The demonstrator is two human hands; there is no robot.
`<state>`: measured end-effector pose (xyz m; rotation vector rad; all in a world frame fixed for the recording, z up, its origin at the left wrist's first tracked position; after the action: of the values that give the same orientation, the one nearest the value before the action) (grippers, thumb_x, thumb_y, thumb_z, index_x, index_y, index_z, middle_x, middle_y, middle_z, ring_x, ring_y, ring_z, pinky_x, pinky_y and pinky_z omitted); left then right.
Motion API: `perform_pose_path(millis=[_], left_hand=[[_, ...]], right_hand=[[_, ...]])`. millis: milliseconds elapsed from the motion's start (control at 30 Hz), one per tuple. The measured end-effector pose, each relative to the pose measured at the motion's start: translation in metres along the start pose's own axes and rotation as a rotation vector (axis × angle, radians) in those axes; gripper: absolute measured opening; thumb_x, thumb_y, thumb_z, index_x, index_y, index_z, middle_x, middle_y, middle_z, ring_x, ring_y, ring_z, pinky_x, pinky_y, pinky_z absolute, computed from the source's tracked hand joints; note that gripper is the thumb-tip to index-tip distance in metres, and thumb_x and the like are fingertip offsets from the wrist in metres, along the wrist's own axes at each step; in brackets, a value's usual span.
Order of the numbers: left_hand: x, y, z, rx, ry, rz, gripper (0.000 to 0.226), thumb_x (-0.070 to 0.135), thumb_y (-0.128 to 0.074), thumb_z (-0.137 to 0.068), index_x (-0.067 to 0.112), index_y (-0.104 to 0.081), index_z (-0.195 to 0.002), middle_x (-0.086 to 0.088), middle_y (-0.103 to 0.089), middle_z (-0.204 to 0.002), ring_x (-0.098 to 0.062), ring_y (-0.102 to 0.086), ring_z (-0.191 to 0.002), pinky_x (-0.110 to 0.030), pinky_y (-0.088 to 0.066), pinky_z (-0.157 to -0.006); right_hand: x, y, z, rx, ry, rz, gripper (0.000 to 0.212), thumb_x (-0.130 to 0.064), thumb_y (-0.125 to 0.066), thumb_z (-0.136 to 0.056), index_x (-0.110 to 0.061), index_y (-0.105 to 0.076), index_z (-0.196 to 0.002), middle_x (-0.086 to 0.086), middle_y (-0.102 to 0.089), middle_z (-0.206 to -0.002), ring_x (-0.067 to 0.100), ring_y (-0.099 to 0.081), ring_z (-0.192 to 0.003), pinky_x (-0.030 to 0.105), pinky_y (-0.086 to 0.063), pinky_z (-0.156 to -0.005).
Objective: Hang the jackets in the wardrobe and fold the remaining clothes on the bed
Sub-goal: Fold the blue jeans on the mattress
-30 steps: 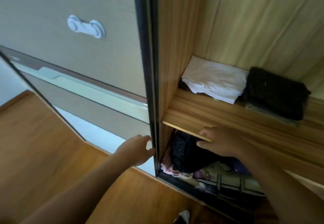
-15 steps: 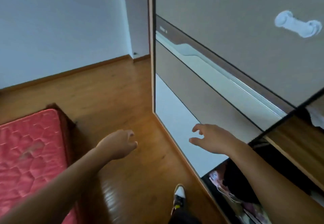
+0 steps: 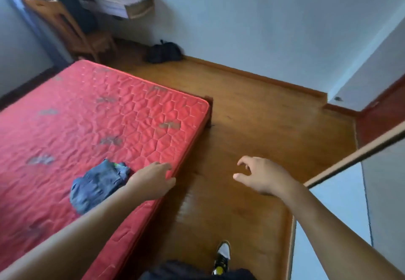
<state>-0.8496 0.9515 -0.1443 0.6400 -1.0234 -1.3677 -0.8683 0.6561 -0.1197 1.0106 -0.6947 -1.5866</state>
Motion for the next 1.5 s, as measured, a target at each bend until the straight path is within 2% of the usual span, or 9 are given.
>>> perform_pose_path(millis=[100, 200, 300, 467, 767, 1000, 1167, 1367, 1500], left_hand=[[-0.039, -0.003, 0.014, 0.035, 0.17, 0.092, 0.051, 0.048, -0.053, -0.092, 0.027, -0.052, -0.139, -0.002, -0.059, -0.136, -0.024, -0.059, -0.122, -0.035, -0.046, -0.096], [-0.082, -0.011, 0.036, 0.048, 0.343, 0.201, 0.042, 0.048, -0.051, -0.089, 0.024, -0.059, -0.123, -0.002, -0.06, -0.114, -0.027, -0.063, -0.109, -0.034, -0.049, -0.084], [-0.121, -0.025, 0.058, 0.06, 0.491, 0.294, 0.045, 0.051, -0.051, -0.091, 0.028, -0.056, -0.13, 0.0, -0.058, -0.123, -0.026, -0.062, -0.114, -0.039, -0.051, -0.094], [-0.182, -0.048, 0.076, 0.097, 0.642, 0.433, 0.052, 0.05, -0.048, -0.093, 0.03, -0.049, -0.142, -0.002, -0.055, -0.133, -0.024, -0.059, -0.119, -0.037, -0.049, -0.096], [-0.272, -0.058, 0.061, 0.052, 0.759, 0.554, 0.051, 0.047, -0.047, -0.094, 0.031, -0.047, -0.143, -0.001, -0.051, -0.138, -0.026, -0.057, -0.122, -0.046, -0.05, -0.098], [-0.318, -0.084, 0.018, -0.006, 0.824, 0.578, 0.05, 0.044, -0.046, -0.095, 0.028, -0.045, -0.142, -0.004, -0.05, -0.136, -0.029, -0.057, -0.121, -0.044, -0.051, -0.093], [-0.363, -0.14, -0.057, -0.015, 0.894, 0.607, 0.047, 0.044, -0.047, -0.096, 0.023, -0.046, -0.138, -0.007, -0.051, -0.13, -0.032, -0.056, -0.119, -0.048, -0.052, -0.091], [-0.413, -0.258, -0.166, -0.115, 0.968, 0.685, 0.041, 0.037, -0.051, -0.097, 0.021, -0.044, -0.134, -0.009, -0.048, -0.128, -0.035, -0.055, -0.119, -0.046, -0.048, -0.087], [-0.434, -0.322, -0.224, -0.092, 0.963, 0.725, 0.056, 0.033, -0.053, -0.097, 0.026, -0.033, -0.148, -0.01, -0.046, -0.134, -0.036, -0.054, -0.122, -0.048, -0.048, -0.09]], right_hand=[[-0.053, 0.002, -0.061, -0.067, 0.175, 0.108, 0.055, -0.068, -0.052, -0.088, -0.036, -0.052, -0.133, -0.003, -0.062, -0.131, 0.02, -0.06, -0.118, 0.041, -0.051, -0.095], [-0.115, -0.008, -0.102, -0.147, 0.332, 0.198, 0.057, -0.066, -0.053, -0.088, -0.034, -0.051, -0.135, -0.002, -0.062, -0.132, 0.02, -0.06, -0.12, 0.04, -0.05, -0.096], [-0.177, -0.026, -0.13, -0.215, 0.476, 0.275, 0.061, -0.066, -0.053, -0.087, -0.032, -0.05, -0.137, -0.001, -0.062, -0.134, 0.021, -0.059, -0.122, 0.044, -0.051, -0.098], [-0.267, -0.063, -0.163, -0.302, 0.625, 0.413, 0.061, -0.063, -0.055, -0.089, -0.029, -0.05, -0.139, 0.001, -0.061, -0.136, 0.022, -0.058, -0.124, 0.04, -0.049, -0.097], [-0.365, -0.09, -0.217, -0.32, 0.699, 0.531, 0.06, -0.066, -0.047, -0.083, -0.034, -0.051, -0.134, -0.001, -0.061, -0.133, 0.023, -0.06, -0.12, 0.042, -0.049, -0.089], [-0.408, -0.144, -0.279, -0.412, 0.744, 0.583, 0.056, -0.06, -0.05, -0.086, -0.029, -0.052, -0.132, 0.001, -0.061, -0.133, 0.024, -0.059, -0.122, 0.043, -0.052, -0.094], [-0.441, -0.233, -0.365, -0.419, 0.798, 0.57, 0.043, -0.05, -0.053, -0.093, -0.024, -0.052, -0.127, 0.005, -0.06, -0.124, 0.029, -0.06, -0.117, 0.046, -0.053, -0.091], [-0.441, -0.387, -0.472, -0.516, 0.804, 0.586, 0.031, -0.035, -0.056, -0.093, -0.015, -0.051, -0.115, 0.013, -0.058, -0.114, 0.037, -0.058, -0.11, 0.045, -0.05, -0.088], [-0.446, -0.465, -0.527, -0.592, 0.645, 0.259, 0.043, -0.018, -0.064, -0.092, -0.009, -0.053, -0.132, 0.013, -0.064, -0.121, 0.032, -0.06, -0.112, 0.038, -0.045, -0.093]])
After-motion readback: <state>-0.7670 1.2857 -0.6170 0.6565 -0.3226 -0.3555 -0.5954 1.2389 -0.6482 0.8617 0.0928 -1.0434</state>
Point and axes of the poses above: each hand's wrist, its own z-axis away from the middle knuckle, its own y-axis out of the back of the hand, x = y × z, the point moved 7 cm from there along -z, towards the middle knuckle
